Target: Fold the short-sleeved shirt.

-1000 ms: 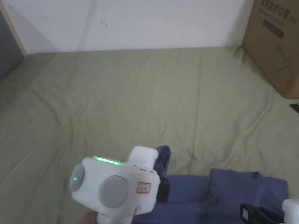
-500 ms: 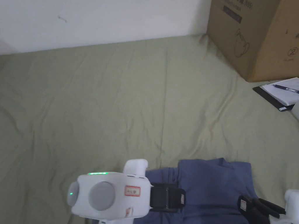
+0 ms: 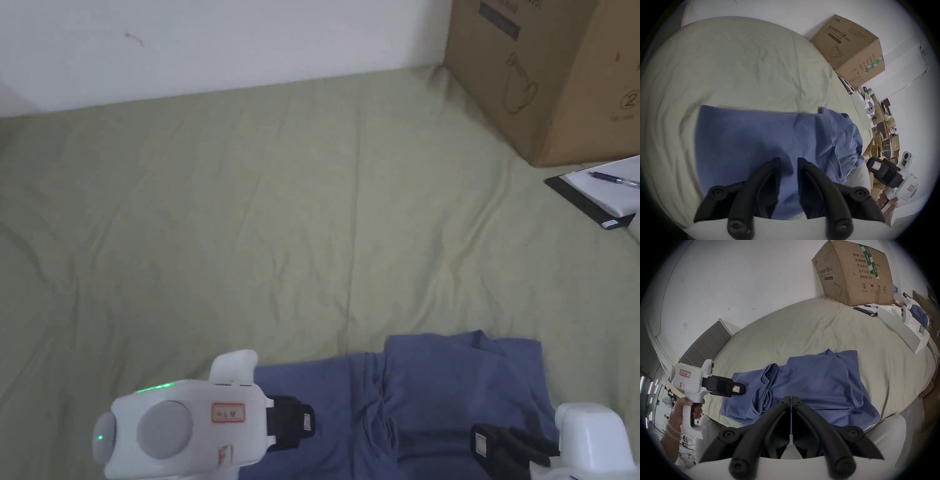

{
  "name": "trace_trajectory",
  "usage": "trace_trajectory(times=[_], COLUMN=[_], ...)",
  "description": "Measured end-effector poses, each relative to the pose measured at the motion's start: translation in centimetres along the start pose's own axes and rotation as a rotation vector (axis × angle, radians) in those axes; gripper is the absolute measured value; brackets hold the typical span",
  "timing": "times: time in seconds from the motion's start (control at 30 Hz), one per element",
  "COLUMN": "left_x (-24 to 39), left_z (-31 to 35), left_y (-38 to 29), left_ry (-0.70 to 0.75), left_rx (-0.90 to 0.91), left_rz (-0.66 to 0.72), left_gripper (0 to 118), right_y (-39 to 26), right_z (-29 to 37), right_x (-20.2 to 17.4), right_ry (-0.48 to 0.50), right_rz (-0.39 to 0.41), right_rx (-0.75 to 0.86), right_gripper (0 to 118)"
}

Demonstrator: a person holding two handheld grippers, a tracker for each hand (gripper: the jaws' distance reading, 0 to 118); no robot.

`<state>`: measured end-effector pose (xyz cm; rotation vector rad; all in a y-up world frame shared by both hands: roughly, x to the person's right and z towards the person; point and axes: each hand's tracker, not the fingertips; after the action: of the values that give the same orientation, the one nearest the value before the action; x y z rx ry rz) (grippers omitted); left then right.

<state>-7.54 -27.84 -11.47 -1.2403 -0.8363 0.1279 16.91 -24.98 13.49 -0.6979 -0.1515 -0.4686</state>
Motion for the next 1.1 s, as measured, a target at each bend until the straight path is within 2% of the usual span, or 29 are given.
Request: trace_trajectory(times=[0.13,0.2,0.3,0.4,0.57,0.73,0.9,0.93,0.97,1.0,1.03,1.07,1.1], left_x=[2.2,3.5,5.4,6.8,8.3,7.2,0.8,-1.2,-3.1,-4.9,-6.2,-7.4,-8.5], left_z=[-2.6,-3.3,-3.9,-3.4,-3.1,-0.2,4.8,5.7,6.4,7.2,7.9,8.5,9.0], left_y=[0.1,-0.1,-0.4,-0.7,-1.8,-2.6,-1.4,-1.3,-1.2,-1.0,-1.1,-1.3,-1.6], left_ry=[-0.049,-0.003,-0.028,0.015,-0.062,-0.208,-0.231,-0.238,-0.242,-0.221,-0.202,-0.206,-0.239], left_rx=[-0.043,-0.059,-0.075,-0.07,-0.138,-0.12,0.017,0.043,0.054,0.049,0.049,0.056,0.095], left_rz=[-0.052,-0.09,-0.153,-0.227,-0.279,-0.237,-0.068,-0.011,0.035,0.081,0.102,0.097,0.102], left_gripper=[5,5,4,4,4,4,6,14,34,67,89,101,104], right_y=[0.1,0.1,0.1,0.1,0.1,0.2,0.4,0.4,0.5,0.6,0.7,0.8,0.9], right_z=[0.3,0.3,0.4,0.4,0.4,0.6,0.9,0.9,1.0,1.0,1.0,0.9,0.9], right_x=[0.6,0.7,0.8,0.6,0.2,-0.1,-0.6,-0.8,-0.9,-1.1,-1.3,-1.5,-1.9], right_ry=[0.009,0.008,0.007,0.011,0.013,0.005,-0.006,-0.009,-0.009,-0.008,-0.007,-0.013,-0.026], right_rz=[-0.015,-0.015,-0.013,-0.008,0.004,0.014,0.032,0.035,0.037,0.038,0.039,0.045,0.057], right_rx=[0.001,0.004,0.005,-0.001,-0.003,-0.004,-0.005,0.002,0.012,0.023,0.032,0.048,0.068], right_gripper=[2,2,2,2,2,2,2,2,2,2,2,2,2])
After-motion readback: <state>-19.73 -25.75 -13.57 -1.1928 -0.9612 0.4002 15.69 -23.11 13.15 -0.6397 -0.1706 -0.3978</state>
